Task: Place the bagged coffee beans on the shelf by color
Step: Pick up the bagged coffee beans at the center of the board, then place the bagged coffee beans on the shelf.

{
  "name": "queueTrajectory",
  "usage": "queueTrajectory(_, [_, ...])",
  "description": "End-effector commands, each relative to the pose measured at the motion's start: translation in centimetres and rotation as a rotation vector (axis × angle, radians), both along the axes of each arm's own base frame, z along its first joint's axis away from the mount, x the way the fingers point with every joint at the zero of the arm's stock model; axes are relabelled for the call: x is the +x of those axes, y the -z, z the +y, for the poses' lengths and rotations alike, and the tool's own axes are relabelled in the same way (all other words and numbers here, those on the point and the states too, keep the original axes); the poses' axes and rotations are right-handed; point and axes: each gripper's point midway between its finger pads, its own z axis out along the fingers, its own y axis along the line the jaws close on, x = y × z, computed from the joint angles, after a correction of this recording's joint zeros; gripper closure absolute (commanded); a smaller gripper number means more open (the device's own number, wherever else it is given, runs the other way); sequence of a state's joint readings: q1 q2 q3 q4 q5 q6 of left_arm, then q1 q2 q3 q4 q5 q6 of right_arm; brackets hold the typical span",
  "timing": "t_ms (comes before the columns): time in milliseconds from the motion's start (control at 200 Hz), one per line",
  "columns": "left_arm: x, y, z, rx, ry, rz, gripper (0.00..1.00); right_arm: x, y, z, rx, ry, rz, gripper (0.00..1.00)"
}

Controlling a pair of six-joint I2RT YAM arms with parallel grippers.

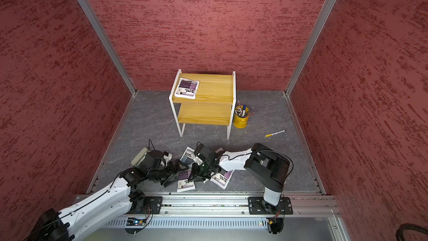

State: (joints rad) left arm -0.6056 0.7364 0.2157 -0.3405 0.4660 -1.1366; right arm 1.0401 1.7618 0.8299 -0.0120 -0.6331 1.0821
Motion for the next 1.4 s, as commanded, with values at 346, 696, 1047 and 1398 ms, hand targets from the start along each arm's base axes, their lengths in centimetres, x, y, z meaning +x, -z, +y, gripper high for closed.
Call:
queueTrajectory(346, [0.6,-6.2,0.0,-0.007,0.042,-0.116,0.0,-0.4,-7.6,-1.1,0.089,0.004,-0.094,0.96])
queueTrajectory(696, [3.8,-20.5,0.8,-0.124,0.067,-0.442,0.0,1.2,-17.4,-5.0,0.121,0.054,-0.275,0.96])
queueTrajectory(1047, [4.5,-29.7,0.5,-0.26,0.131,-0.654,0.0,4.3,-27.7,-6.8,0.212,0.094,-0.459,0.95])
queueTrajectory(1398, [5.5,-33.0,1.0,-0.365,0.144,-0.699,0.0,9.0,-35.1,-8.1,0.288,0.163,-0.568,0.95])
